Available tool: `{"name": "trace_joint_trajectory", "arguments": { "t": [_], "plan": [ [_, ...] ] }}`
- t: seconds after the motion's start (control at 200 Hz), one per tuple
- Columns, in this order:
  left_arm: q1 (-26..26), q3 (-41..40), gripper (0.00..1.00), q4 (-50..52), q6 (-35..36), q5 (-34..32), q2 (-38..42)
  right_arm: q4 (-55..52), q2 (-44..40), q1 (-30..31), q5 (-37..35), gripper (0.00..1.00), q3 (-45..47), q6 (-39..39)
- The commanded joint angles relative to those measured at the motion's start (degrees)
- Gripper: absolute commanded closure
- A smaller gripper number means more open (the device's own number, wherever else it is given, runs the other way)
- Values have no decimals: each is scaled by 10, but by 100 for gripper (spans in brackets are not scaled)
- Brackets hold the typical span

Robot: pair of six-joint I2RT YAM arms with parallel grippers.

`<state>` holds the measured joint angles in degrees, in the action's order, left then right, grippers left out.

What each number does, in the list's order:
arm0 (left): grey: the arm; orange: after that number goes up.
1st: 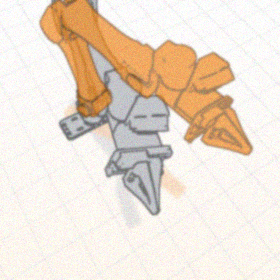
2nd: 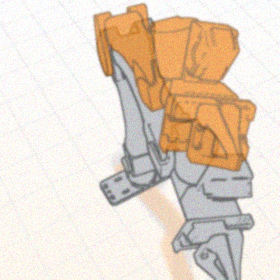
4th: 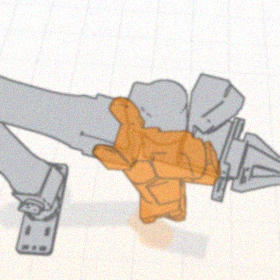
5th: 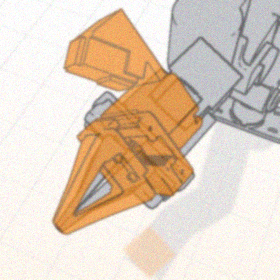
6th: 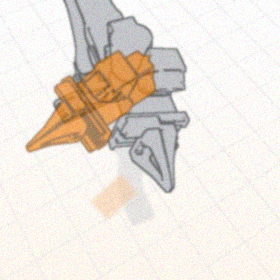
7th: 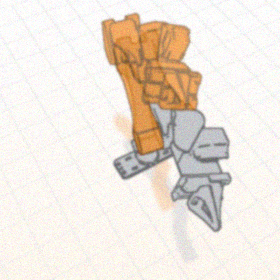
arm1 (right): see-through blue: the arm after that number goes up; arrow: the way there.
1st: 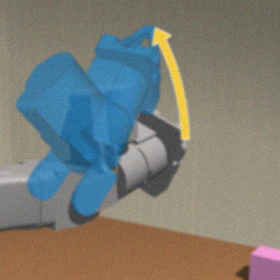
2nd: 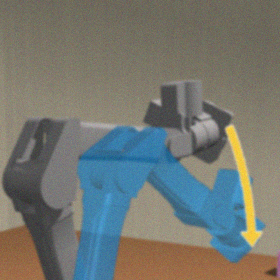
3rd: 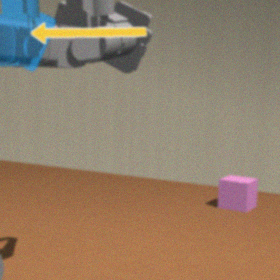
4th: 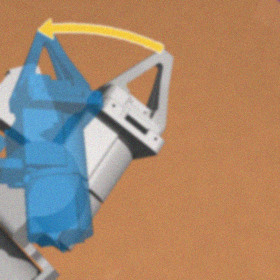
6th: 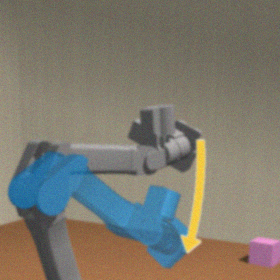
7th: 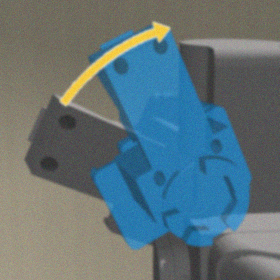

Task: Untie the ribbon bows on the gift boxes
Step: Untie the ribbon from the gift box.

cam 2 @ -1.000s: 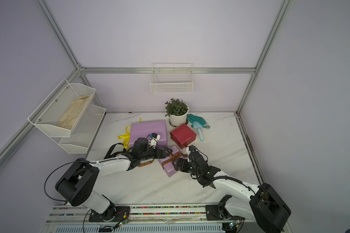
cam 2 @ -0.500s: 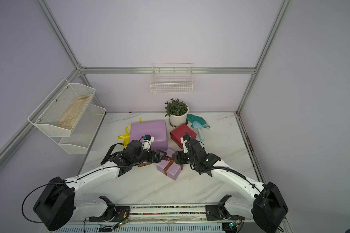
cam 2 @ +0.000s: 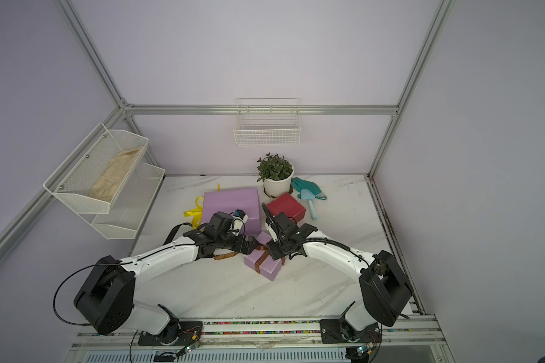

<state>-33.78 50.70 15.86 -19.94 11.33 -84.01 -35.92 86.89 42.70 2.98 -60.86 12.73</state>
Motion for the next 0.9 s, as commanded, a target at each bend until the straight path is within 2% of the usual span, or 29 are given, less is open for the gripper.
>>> {"name": "trace_joint_trajectory", "arguments": {
  "t": [0.0, 0.075, 0.195, 0.395, 0.57, 0.665, 0.895],
  "plan": [
    [-10, -7, 0, -12, -5, 24, 7, -33, 8, 14, -31, 59, -4, -18],
    [-13, -13, 0, -12, -13, 26, -3, -28, 13, 15, -38, 79, 3, -14],
    [-21, -22, 0, -12, -25, 37, -1, -25, 6, 21, -37, 100, 5, 0],
    [-35, -47, 0, -9, -33, 13, -5, -6, -77, 21, -43, 100, 34, 64],
    [-36, -50, 0, 1, -87, -25, -27, 17, -205, 21, -55, 100, 133, 210],
    [-39, -48, 0, -5, -93, -35, -27, 13, -273, 21, -61, 100, 196, 289],
    [-42, -41, 0, -5, -97, -39, -30, -80, -416, 21, -136, 100, 283, 436]
  ]
}}
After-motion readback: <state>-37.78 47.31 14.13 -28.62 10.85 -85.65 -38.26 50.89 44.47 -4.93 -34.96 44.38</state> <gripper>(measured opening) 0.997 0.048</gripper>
